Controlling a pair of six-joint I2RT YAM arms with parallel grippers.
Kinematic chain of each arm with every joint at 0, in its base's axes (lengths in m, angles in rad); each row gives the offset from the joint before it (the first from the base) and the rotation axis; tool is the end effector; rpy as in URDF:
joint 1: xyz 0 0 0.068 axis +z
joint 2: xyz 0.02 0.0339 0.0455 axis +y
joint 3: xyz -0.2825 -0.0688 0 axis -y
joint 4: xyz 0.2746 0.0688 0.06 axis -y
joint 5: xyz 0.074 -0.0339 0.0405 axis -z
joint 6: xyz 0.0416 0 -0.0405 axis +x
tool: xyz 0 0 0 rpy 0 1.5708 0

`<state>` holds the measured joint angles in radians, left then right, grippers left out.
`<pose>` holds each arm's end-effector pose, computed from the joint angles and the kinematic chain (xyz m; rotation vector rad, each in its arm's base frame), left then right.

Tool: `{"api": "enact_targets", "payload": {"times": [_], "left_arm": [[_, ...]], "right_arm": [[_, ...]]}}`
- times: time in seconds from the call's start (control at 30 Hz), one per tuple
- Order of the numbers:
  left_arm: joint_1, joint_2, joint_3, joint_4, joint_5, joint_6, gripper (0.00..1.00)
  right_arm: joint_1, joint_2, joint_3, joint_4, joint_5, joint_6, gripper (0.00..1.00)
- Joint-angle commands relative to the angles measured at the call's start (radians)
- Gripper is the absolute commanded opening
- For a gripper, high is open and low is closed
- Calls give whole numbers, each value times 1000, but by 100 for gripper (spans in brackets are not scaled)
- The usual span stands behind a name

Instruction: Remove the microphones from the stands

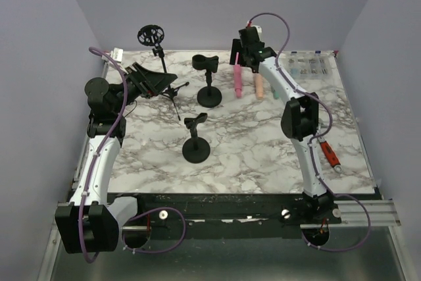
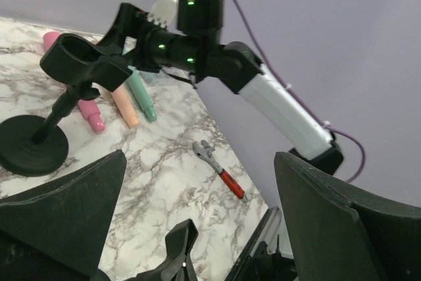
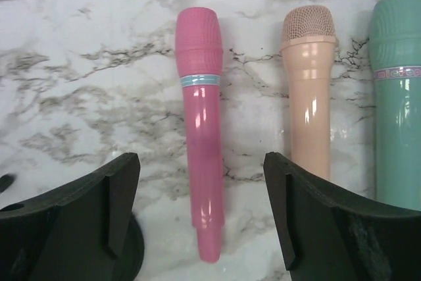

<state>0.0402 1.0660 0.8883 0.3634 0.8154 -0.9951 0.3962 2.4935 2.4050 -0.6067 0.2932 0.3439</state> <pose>0.2660 -0.0196 0.3902 -0.0599 1.5893 -1.3225 0.5687 0.2249 0.2466 0.0956 2.2298 0.0704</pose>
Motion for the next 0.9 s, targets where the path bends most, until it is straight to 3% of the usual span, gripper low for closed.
{"api": "enact_targets", "payload": {"times": [0.0,0.23,0.37,0.5,0.63,0.8,0.87], "left_arm": [[7,-21,43,-59,-50,82,99],[7,-46,64,-165,-141,244,89],[6,-44,84,-227,-208,376,78],[-8,-33,113,-320,-338,550,80],[-75,14,146,-362,-505,709,87],[-159,85,55,-138,-649,757,82],[-228,111,1,-15,-795,828,84]], "right_arm": [[-1,-223,-137,15,-126,22,84],[4,-597,-687,277,-414,108,86],[4,-792,-1019,449,-528,174,87],[4,-944,-1290,680,-670,279,87],[4,-1027,-1430,781,-728,321,87],[4,-1107,-1520,825,-750,324,88],[4,-1144,-1552,839,-750,323,88]]}}
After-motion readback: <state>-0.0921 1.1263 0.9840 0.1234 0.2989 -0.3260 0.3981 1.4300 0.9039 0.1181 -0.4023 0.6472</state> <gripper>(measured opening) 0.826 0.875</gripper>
